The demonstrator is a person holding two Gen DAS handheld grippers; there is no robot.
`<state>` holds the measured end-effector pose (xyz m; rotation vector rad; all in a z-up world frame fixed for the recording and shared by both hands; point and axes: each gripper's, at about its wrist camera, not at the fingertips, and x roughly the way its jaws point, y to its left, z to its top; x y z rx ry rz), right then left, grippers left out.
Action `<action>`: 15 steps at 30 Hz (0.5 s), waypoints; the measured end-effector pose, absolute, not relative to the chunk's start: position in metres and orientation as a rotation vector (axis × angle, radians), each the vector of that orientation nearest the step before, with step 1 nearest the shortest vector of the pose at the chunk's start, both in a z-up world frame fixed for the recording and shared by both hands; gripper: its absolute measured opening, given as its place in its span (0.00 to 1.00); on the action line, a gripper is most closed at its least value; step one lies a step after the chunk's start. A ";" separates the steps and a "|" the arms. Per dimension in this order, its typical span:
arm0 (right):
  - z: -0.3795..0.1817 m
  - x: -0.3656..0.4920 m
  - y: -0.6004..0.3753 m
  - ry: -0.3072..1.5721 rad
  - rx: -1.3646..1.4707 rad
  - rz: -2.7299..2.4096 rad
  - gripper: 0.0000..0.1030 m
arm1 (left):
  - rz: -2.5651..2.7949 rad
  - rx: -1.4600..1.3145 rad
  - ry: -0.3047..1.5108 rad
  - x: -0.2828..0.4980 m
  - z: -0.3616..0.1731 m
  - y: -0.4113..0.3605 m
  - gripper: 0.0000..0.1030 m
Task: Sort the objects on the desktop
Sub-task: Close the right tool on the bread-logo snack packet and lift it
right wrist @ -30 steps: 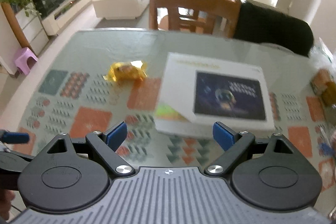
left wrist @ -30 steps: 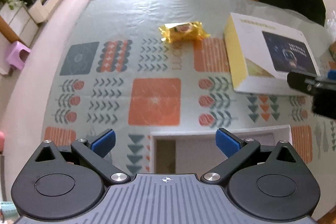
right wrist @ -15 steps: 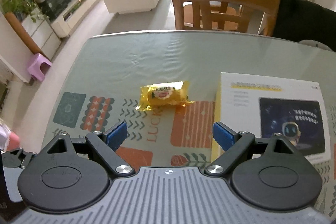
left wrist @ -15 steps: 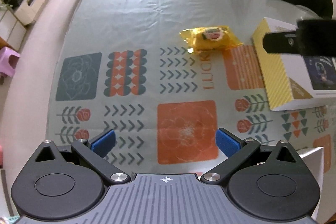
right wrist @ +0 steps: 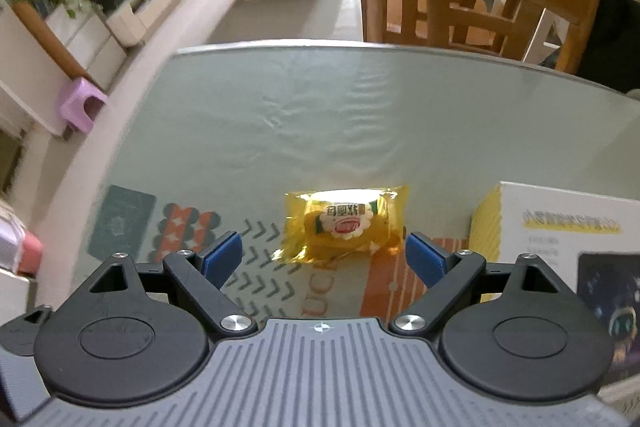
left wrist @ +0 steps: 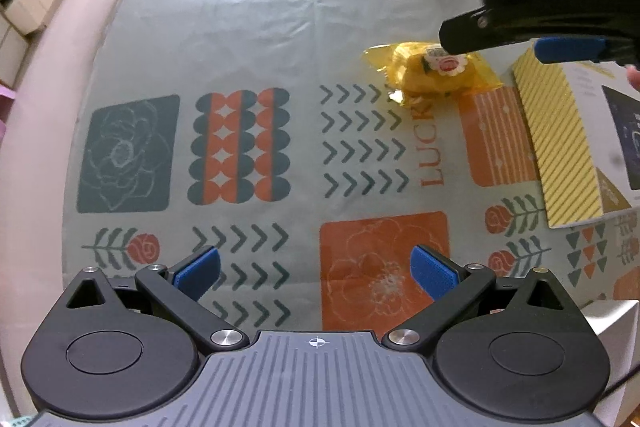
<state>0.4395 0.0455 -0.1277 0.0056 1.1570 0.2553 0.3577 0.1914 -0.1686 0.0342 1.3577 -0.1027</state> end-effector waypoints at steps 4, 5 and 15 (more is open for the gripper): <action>-0.151 0.459 0.054 1.201 -0.028 0.241 1.00 | -0.111 0.043 1.358 0.367 -0.176 0.199 1.00; -0.157 0.463 0.055 1.209 -0.030 0.240 1.00 | -0.114 0.053 1.355 0.370 -0.178 0.201 1.00; -0.193 0.484 0.061 1.241 -0.053 0.215 1.00 | -0.089 0.084 1.338 0.403 -0.190 0.231 1.00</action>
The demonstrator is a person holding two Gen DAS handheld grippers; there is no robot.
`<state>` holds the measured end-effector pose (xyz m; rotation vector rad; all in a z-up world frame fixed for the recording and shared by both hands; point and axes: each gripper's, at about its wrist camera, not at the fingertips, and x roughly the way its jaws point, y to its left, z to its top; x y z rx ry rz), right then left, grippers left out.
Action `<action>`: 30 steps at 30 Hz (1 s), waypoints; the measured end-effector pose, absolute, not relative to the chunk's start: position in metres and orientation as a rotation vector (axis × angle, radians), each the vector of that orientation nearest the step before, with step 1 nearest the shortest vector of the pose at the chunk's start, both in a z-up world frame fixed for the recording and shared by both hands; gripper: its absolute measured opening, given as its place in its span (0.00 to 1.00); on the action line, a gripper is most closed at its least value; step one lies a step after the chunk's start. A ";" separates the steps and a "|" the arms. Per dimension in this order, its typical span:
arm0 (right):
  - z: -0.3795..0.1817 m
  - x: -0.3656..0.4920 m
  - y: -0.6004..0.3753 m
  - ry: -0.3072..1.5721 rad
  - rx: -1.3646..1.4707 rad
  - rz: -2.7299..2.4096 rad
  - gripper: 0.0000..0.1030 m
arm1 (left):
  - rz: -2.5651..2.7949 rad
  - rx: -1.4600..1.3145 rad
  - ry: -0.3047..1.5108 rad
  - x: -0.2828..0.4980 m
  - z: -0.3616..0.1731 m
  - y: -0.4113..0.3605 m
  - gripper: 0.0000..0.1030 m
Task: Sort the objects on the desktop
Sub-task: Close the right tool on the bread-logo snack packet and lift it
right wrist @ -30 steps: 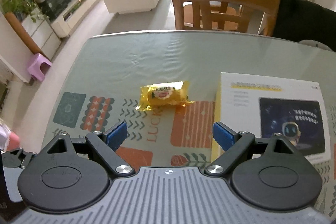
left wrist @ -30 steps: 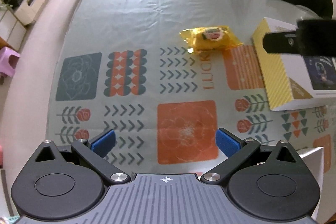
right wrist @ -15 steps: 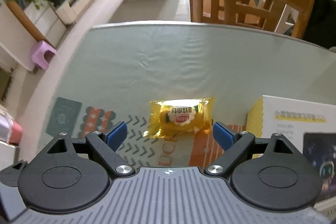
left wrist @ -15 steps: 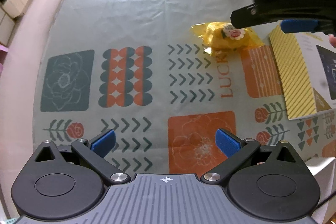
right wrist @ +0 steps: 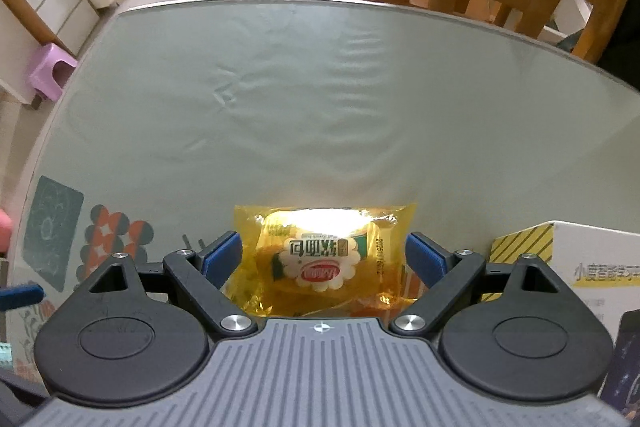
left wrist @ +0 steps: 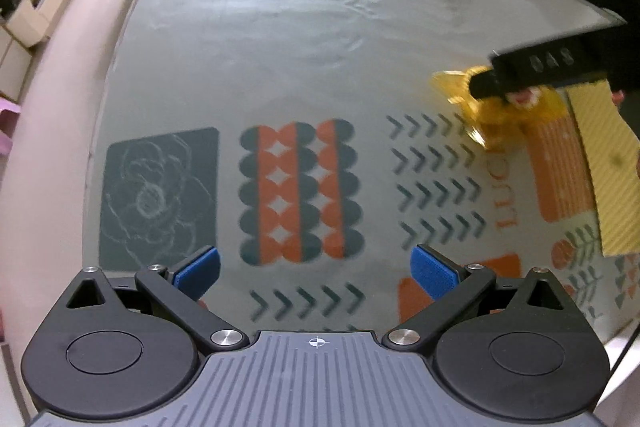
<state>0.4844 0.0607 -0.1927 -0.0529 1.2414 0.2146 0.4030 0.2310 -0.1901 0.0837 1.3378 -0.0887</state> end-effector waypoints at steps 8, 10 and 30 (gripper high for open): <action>-0.199 0.484 0.062 1.253 -0.018 0.229 1.00 | -0.080 0.075 1.300 0.431 -0.187 0.243 1.00; -0.201 0.483 0.063 1.254 -0.020 0.231 1.00 | -0.081 0.077 1.299 0.434 -0.188 0.243 1.00; -0.213 0.470 0.075 1.197 -0.087 0.211 1.00 | -0.083 0.083 1.318 0.430 -0.191 0.235 1.00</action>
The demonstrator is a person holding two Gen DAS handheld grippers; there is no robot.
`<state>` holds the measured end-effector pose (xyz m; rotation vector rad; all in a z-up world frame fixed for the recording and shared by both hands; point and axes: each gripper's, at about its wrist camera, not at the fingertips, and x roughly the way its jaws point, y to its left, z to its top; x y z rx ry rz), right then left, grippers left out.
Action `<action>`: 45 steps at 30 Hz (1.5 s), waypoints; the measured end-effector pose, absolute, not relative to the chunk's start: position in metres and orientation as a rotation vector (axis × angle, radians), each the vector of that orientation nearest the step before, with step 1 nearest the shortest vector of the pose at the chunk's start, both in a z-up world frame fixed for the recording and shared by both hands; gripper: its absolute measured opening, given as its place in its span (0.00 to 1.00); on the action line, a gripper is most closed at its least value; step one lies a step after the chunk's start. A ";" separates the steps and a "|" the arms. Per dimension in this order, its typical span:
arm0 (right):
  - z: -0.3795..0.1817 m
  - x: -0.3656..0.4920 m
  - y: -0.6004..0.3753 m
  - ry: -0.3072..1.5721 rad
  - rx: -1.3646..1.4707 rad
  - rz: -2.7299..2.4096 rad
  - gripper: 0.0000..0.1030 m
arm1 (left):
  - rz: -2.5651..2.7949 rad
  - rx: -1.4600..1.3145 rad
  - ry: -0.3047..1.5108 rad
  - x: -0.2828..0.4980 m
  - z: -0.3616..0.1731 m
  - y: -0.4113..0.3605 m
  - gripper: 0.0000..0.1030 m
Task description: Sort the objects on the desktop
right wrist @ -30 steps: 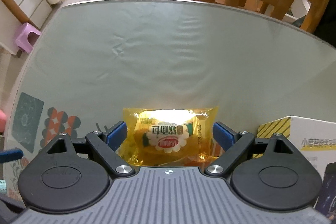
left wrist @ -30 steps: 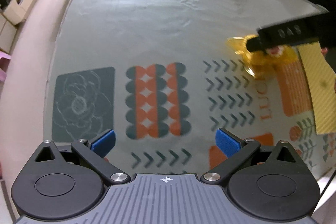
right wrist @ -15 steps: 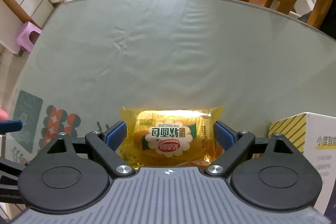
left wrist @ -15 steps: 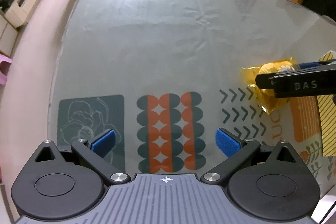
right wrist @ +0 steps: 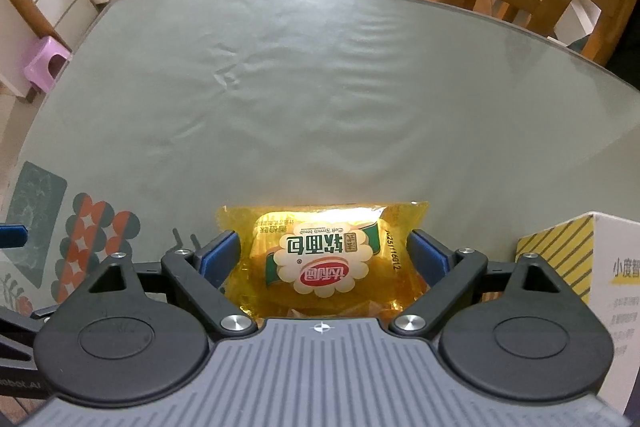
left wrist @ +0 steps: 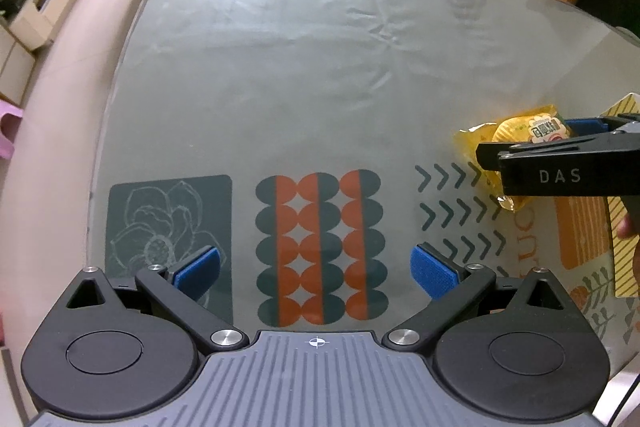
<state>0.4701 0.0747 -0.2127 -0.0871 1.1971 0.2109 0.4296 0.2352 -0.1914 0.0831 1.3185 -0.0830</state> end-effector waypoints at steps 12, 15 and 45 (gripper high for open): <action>-0.152 0.433 0.072 1.074 -0.062 0.226 0.82 | -0.107 0.092 1.279 0.407 -0.164 0.221 1.00; -0.135 0.421 0.072 1.048 -0.097 0.213 0.82 | -0.114 0.094 1.269 0.397 -0.154 0.218 1.00; -0.041 0.208 -0.067 0.921 0.045 0.102 0.82 | -0.188 0.199 1.182 0.242 -0.079 0.111 1.00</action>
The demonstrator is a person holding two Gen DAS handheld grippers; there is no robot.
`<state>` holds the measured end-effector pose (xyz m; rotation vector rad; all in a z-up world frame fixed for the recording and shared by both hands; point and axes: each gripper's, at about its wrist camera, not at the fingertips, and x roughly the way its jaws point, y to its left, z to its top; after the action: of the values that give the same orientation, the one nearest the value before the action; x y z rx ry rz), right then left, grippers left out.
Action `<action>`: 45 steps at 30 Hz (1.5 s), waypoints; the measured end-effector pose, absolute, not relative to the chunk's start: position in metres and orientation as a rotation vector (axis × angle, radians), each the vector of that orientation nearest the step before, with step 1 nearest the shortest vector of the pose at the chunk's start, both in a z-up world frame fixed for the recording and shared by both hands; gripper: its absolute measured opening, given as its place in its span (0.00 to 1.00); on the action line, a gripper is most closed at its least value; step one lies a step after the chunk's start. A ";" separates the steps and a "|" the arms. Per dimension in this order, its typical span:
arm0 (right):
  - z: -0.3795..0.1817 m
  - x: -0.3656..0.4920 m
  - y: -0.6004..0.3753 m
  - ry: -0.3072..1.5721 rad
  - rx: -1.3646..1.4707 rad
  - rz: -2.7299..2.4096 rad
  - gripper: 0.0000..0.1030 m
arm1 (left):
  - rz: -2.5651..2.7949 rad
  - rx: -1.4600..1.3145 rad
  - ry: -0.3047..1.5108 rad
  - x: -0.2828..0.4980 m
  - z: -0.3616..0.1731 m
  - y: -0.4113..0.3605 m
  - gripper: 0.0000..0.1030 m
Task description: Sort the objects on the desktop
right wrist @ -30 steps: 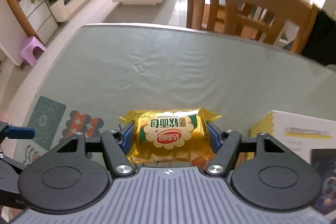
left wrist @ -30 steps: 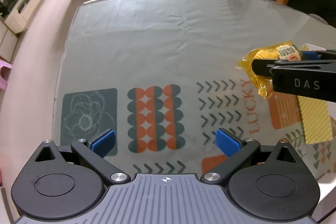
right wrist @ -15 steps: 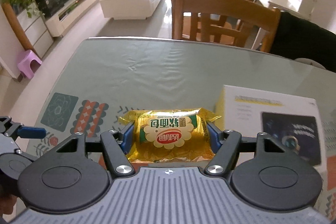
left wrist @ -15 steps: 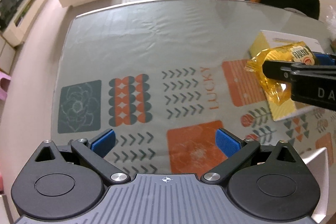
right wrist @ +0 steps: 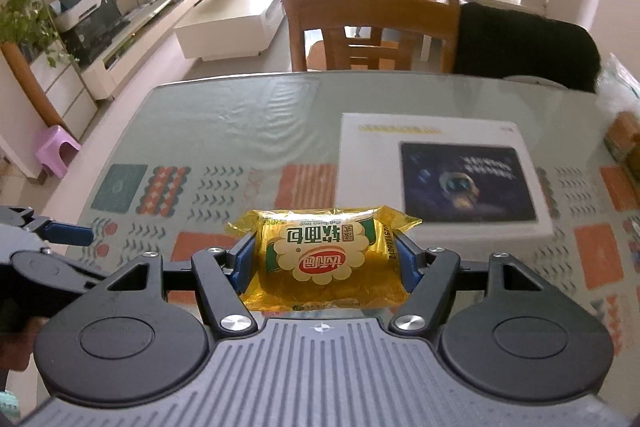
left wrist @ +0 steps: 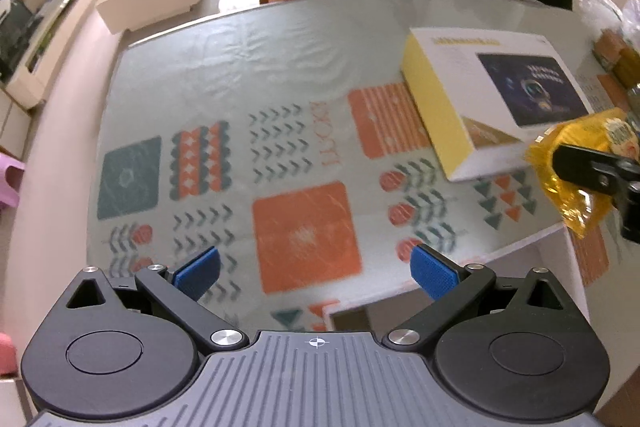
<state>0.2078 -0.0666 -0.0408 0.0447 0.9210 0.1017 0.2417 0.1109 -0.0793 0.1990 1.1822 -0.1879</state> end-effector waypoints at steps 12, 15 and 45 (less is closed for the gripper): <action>-0.047 0.107 -0.115 0.945 0.066 0.104 0.82 | -0.156 0.190 1.225 0.159 -0.084 0.074 1.00; -0.054 0.088 -0.121 0.956 0.086 0.117 0.82 | -0.136 0.189 1.238 0.140 -0.087 0.069 1.00; -0.109 0.042 -0.123 1.088 0.162 0.196 0.82 | -0.032 0.152 1.291 0.103 -0.096 0.080 1.00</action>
<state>0.0421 -0.1226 -0.1089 0.1620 1.0885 0.1959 0.1029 0.0804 -0.0964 0.1521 1.2913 -0.0317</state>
